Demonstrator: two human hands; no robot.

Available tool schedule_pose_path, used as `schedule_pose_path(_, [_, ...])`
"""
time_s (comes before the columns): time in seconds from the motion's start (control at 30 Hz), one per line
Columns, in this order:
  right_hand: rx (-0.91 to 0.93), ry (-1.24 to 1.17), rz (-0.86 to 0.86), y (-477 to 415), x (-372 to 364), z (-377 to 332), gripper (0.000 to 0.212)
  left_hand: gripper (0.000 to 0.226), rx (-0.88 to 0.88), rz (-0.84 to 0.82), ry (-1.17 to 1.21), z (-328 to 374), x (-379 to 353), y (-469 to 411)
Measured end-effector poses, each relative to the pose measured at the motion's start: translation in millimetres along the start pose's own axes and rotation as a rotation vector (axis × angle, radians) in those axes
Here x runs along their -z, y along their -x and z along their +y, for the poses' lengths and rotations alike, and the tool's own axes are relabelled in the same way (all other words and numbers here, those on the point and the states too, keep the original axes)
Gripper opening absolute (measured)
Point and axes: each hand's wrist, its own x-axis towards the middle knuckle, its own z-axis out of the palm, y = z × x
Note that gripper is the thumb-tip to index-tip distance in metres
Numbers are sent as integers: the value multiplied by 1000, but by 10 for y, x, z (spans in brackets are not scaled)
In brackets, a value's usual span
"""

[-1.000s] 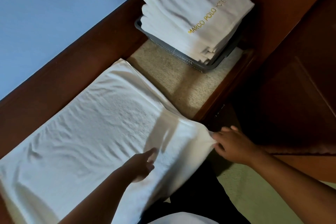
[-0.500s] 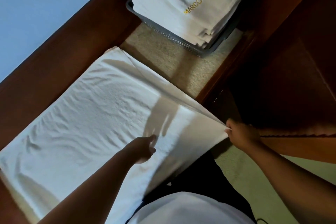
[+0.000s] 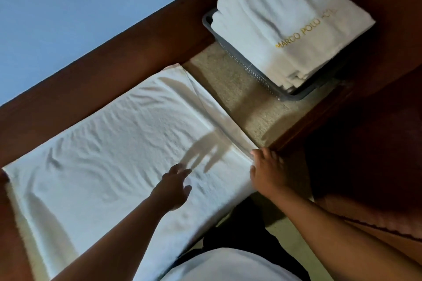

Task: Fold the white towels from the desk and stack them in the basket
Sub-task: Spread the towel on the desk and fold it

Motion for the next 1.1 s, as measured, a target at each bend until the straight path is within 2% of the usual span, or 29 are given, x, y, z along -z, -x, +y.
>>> schedule_pose_path(0.17, [65, -127, -135, -611, 67, -370, 35, 63, 71, 44, 59, -375, 30, 18])
schedule_pose_path(0.3, [-15, -304, -297, -1201, 142, -728, 40, 70, 141, 101, 59, -733, 142, -59])
schedule_pose_path(0.43, [-92, -484, -332, -1925, 187, -1200, 51, 78, 253, 169, 57, -1052, 338, -242])
schedule_pose_path(0.57, [-217, -666, -345, -2773, 283, -1747, 53, 79, 261, 300, 72, -1366, 456, -491])
schedule_pose_path(0.67, [-170, -498, -463, -3409, 405, -2087, 22, 82, 241, 358, 87, -1538, 552, -656])
schedule_pose_path(0.73, [-80, -267, -568, -3784, 570, -2253, 16, 82, 239, 393, 95, -1579, 592, -735])
schedule_pose_path(0.77, [-48, -172, -531, -3934, 655, -2328, 15, 81, 235, 416, 93, -1576, 605, -752])
schedule_pose_path(0.83, [35, -3, -315, -4162, 694, -2375, 18, 79, 240, 432, 108, -1552, 571, -745])
schedule_pose_path(0.9, [40, -151, -154, -4166, 577, -2311, 22, 77, 261, 399, 132, -1518, 537, -691])
schedule_pose_path(0.97, [91, -309, -146, -3938, 436, -2192, 35, 77, 285, 349, 142, -1462, 556, -652])
schedule_pose_path(1.1, [131, -358, -113, -3131, 294, -1691, 55, 73, 314, 241, 116, -1222, 586, -576])
